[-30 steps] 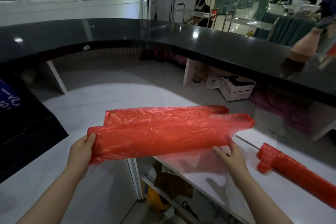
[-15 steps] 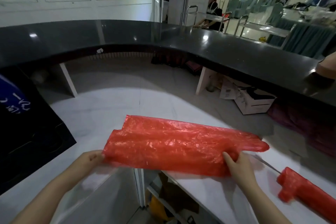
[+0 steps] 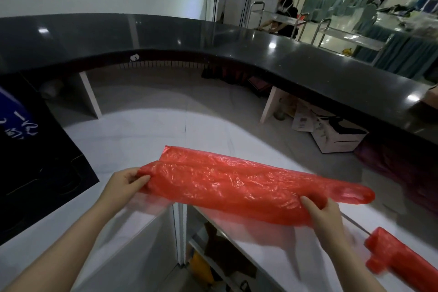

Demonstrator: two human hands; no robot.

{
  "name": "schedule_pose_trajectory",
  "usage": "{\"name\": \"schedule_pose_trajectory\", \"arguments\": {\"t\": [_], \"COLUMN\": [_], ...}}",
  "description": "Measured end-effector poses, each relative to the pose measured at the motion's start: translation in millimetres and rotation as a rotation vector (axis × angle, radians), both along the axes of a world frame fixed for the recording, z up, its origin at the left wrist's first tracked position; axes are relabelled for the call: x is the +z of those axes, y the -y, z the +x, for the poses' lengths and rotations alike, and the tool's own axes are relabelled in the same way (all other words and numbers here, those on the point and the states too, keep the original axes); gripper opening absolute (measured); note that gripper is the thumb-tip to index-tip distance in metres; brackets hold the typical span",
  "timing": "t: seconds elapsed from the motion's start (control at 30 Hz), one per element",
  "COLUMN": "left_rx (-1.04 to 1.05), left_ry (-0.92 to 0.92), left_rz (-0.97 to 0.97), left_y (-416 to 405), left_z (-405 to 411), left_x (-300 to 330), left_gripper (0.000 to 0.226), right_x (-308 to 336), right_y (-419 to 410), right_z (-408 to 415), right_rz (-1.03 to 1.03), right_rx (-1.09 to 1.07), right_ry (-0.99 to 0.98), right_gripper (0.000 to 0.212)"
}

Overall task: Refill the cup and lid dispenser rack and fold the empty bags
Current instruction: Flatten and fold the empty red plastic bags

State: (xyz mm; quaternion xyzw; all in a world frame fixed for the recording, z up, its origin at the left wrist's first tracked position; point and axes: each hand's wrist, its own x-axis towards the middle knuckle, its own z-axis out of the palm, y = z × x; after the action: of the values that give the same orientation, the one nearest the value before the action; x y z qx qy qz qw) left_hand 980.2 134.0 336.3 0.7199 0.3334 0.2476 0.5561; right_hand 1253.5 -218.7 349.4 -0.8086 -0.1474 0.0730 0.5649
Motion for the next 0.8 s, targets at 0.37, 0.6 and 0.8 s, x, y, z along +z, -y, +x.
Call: {"name": "schedule_pose_trajectory", "arguments": {"t": [0.37,0.6,0.8], "left_rx": [0.035,0.104,0.156], "left_ry": [-0.325,-0.644,-0.677], "left_rz": [0.221,0.465,0.483], "left_y": [-14,-12,-8], "left_z": [16,32,35], "left_x": [-30,-35,-32], "left_gripper": [0.021,0.036,0.035], "right_x": [-29,-33,-35], "right_y": [-1,-5,-1], "right_z": [4,13,9], "right_rz": [-0.363,-0.467,-0.419], "right_rx": [-0.038,-0.034,-0.046], "right_ry": [-0.008,-0.054,-0.007], "right_gripper": [0.032,0.044,0.026]}}
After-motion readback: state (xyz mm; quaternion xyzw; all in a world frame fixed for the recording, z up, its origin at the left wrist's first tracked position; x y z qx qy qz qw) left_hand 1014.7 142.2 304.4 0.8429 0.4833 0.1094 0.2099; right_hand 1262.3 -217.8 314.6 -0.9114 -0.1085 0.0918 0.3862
